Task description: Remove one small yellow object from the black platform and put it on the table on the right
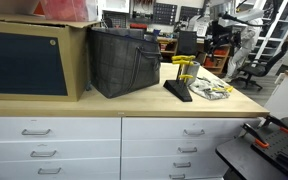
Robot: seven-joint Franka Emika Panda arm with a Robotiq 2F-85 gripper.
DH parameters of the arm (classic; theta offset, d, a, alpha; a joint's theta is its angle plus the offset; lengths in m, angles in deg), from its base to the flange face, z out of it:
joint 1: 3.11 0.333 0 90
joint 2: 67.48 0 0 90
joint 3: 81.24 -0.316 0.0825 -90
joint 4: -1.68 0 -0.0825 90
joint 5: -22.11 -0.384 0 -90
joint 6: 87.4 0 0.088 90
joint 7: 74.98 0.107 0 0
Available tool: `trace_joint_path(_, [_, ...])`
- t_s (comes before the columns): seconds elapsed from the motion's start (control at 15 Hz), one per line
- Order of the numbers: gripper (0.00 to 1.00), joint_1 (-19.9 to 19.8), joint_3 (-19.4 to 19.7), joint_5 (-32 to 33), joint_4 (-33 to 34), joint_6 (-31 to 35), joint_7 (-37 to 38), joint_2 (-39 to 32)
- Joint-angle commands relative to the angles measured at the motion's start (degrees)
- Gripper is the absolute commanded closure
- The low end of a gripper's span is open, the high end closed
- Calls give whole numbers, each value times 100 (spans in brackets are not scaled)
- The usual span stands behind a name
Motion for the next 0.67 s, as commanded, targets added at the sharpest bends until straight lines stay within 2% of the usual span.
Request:
trace_joint_path(0.0, [0, -60, 47, -293, 284, -108, -482, 21])
trace_joint_path(0.6, [0, -121, 102, -928, 741, -147, -1071, 24])
